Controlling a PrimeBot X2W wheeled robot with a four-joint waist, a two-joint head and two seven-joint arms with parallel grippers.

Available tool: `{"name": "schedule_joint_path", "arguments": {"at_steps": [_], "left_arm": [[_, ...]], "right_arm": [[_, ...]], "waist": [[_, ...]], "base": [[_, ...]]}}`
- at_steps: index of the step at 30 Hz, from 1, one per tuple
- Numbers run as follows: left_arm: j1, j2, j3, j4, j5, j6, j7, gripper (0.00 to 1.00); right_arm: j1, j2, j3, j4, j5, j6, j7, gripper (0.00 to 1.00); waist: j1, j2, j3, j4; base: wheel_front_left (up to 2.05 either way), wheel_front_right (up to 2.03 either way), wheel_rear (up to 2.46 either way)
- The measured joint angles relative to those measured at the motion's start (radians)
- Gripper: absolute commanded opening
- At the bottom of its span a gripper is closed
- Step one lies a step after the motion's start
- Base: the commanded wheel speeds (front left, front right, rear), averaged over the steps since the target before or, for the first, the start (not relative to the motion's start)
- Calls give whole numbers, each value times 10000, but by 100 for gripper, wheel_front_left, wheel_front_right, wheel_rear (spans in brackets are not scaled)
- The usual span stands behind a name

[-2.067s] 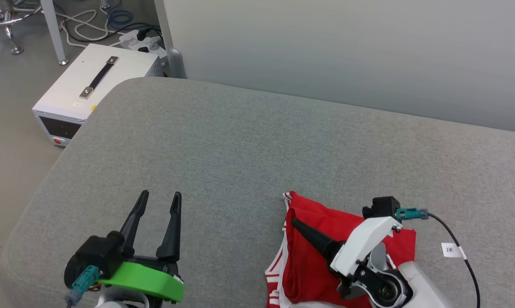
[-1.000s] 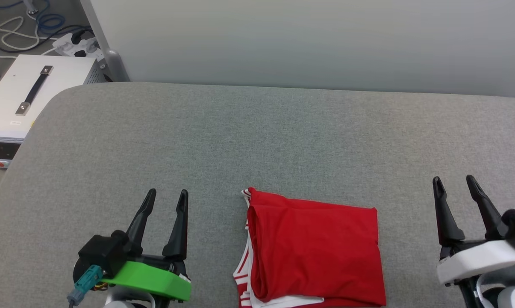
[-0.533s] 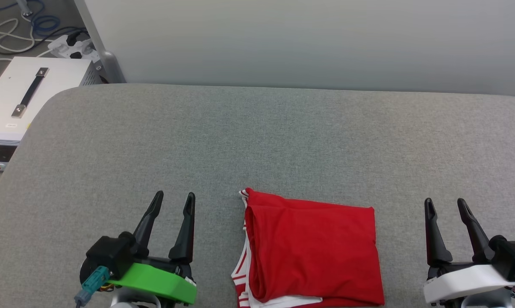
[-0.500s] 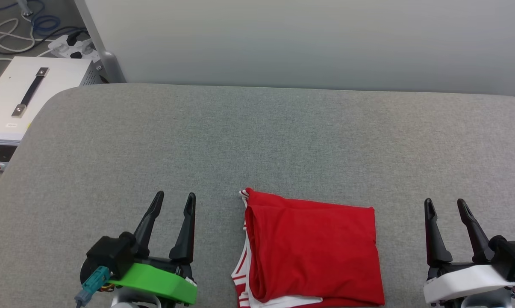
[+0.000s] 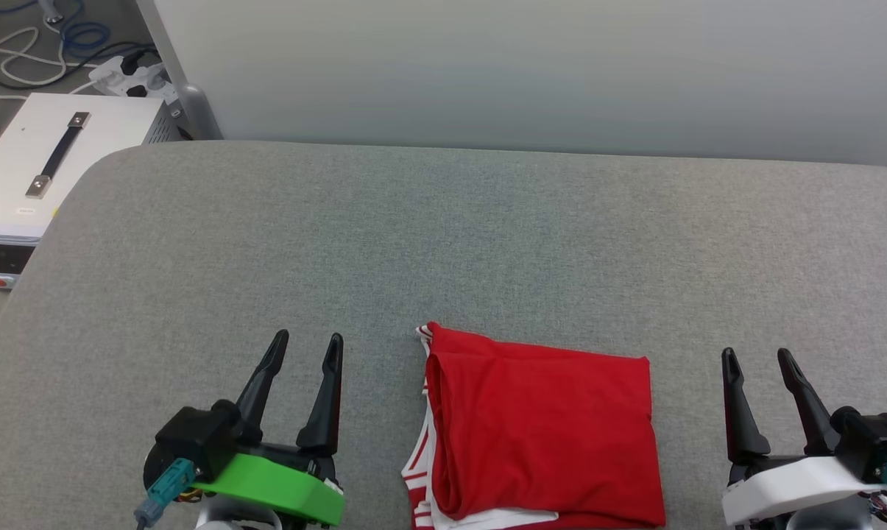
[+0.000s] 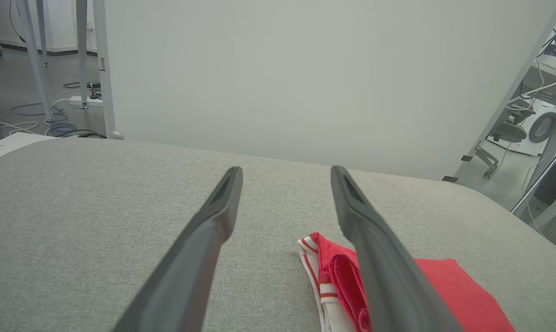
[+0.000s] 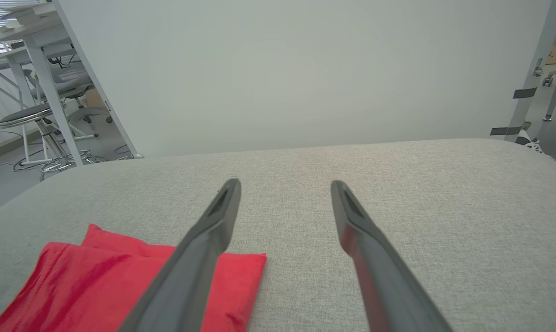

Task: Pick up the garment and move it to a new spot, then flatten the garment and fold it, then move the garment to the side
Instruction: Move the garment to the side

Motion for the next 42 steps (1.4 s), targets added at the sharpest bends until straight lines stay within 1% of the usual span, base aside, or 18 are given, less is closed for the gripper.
{"name": "schedule_joint_path", "arguments": {"at_steps": [4,7,11,13,14,17,19,23,26,29,32,37,42], "left_arm": [[0,6,-8,0,4,0,0,100],[0,21,-48,2,13,0,0,100],[-9,29,-67,23,13,0,0,100],[-23,33,-123,38,13,0,0,100],[-27,33,-140,38,13,0,0,100],[-51,35,-222,40,13,0,0,100],[-102,35,-301,42,13,0,0,100],[-313,33,-422,82,15,0,0,100],[-404,35,-464,127,15,0,0,100],[-497,36,-594,167,15,0,0,100],[-500,31,-637,201,15,0,0,100],[-507,23,-717,207,15,0,0,100],[-560,17,-767,205,15,0,0,100]], "right_arm": [[-1,-8,-6,75,8,0,355,100],[-19,-25,63,48,272,0,1168,100],[-184,-201,351,-161,895,0,3526,100],[-329,-456,640,-378,1183,0,5235,100],[-369,-508,685,-477,1323,0,5933,100],[-430,-598,731,-894,1586,0,8650,100],[-545,-529,614,-1202,1678,0,9731,100],[-1137,-276,322,-1563,1488,0,11160,100],[-1310,2,140,-1463,1369,0,11796,100],[-1421,77,56,-1235,1170,0,12029,100],[-1446,138,36,-984,1099,0,12052,100],[-1533,167,69,-522,583,0,11933,100],[-1538,155,209,-123,510,0,11766,100]], "waist": [[0,0,-9,6],[0,0,21,9],[0,0,149,8],[0,0,258,21],[0,0,308,30],[0,0,512,80],[0,0,637,127],[0,0,850,310],[0,0,972,482],[0,0,1067,681],[0,0,1134,897],[0,-1,1242,1177],[0,0,1354,1362]], "base": [[0,0,0],[0,0,0],[0,0,0],[0,0,0],[0,0,0],[0,0,0],[0,0,0],[0,0,0],[0,0,0],[0,0,0],[0,0,0],[0,0,0],[0,0,0]]}}
